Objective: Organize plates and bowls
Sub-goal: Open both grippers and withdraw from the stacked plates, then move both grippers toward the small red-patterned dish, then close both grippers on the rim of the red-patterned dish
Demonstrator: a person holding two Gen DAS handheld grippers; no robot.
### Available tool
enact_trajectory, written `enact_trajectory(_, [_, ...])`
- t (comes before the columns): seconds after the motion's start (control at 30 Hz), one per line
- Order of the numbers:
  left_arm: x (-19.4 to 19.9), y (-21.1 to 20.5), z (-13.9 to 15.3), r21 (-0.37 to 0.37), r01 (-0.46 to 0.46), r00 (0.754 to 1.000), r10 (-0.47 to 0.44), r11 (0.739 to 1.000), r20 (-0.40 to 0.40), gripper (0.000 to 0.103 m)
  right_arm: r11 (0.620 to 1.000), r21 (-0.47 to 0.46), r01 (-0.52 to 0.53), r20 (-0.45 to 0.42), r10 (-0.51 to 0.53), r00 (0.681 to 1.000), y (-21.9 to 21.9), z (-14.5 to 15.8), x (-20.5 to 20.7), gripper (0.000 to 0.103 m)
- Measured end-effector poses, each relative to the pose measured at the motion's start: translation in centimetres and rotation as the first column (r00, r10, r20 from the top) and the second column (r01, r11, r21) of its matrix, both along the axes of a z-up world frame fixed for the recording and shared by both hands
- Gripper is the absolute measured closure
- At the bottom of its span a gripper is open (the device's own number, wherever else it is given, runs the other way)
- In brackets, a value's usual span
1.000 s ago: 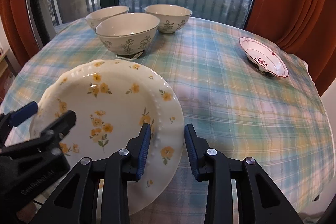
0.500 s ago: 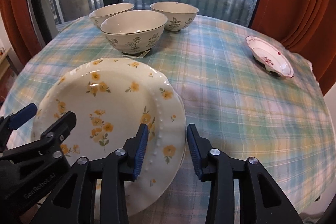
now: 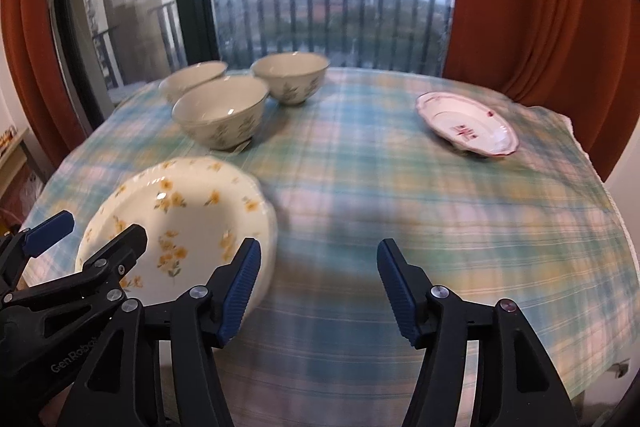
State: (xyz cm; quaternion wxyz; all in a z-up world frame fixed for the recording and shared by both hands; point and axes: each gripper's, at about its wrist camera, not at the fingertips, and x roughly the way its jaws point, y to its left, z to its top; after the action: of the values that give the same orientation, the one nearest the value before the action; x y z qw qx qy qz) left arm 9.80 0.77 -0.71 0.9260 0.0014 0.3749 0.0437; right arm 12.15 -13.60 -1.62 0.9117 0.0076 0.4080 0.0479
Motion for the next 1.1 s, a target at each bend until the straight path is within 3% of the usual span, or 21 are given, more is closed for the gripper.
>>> enact_trajectory(0.27, [1.9,-4.0,1.7,-0.004,0.038,0.999,-0.038,0.999,0.017,0.016,0.998,0.030,0.049,0.042,-0.050,0.998,-4.6,1.5,1.5,0.035])
enact_trajectory(0.6, [7.9,-8.6,4.1,-0.005,0.035,0.999,-0.035,0.999,0.023,0.016,0.995,0.027,0.098,0.094,-0.100,0.991,-9.6,3.4,6.8,0.034])
enact_trajectory(0.97, [15.4,-12.3,5.3,-0.008,-0.015,1.000,0.015,1.000,0.016,0.016,0.999,0.009,0.032,0.080,-0.032,0.996,-13.6,4.9,15.0,0.033])
enact_trajectory(1.1, [18.5,-14.0,5.8,0.034,-0.019,1.000,0.018,0.999,0.014,0.016,1.000,0.007,0.020,0.077,-0.020,0.997,-15.3,5.0,17.4,0.026])
